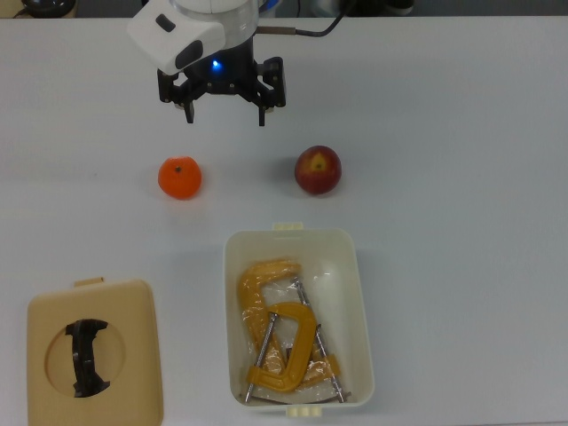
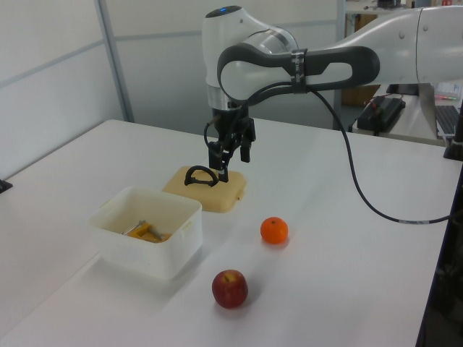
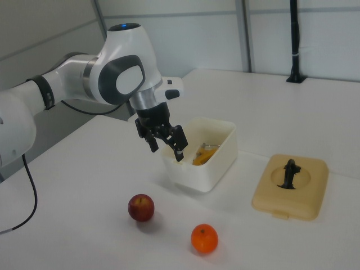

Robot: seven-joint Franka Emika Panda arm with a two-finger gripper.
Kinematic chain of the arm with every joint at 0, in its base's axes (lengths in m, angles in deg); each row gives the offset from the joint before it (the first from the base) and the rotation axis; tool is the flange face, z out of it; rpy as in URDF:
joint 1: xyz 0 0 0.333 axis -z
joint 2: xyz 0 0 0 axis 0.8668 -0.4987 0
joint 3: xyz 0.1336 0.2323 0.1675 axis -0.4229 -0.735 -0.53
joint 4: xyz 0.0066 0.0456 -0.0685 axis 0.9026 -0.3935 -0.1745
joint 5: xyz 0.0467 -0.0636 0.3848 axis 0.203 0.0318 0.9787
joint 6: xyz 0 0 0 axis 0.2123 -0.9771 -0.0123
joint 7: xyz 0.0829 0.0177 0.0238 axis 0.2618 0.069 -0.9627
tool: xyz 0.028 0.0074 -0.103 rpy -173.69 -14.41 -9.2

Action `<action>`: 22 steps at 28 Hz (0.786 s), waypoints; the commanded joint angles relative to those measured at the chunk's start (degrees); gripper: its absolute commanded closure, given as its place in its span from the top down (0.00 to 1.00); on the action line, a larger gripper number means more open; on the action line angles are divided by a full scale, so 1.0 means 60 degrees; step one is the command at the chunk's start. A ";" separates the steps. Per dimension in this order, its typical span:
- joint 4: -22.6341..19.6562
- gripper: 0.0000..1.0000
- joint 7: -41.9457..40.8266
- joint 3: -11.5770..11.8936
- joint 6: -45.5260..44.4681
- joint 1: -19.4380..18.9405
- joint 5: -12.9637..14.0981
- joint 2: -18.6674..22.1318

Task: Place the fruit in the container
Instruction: 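Move the open gripper down over the orange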

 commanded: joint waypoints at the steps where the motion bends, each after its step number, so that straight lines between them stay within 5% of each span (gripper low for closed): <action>1: -0.0371 1.00 -0.0267 0.0172 -0.0052 -0.0068 -0.0281 0.0166; 22: -0.3551 1.00 -0.1088 0.0964 0.2364 -0.0024 -0.1073 0.0650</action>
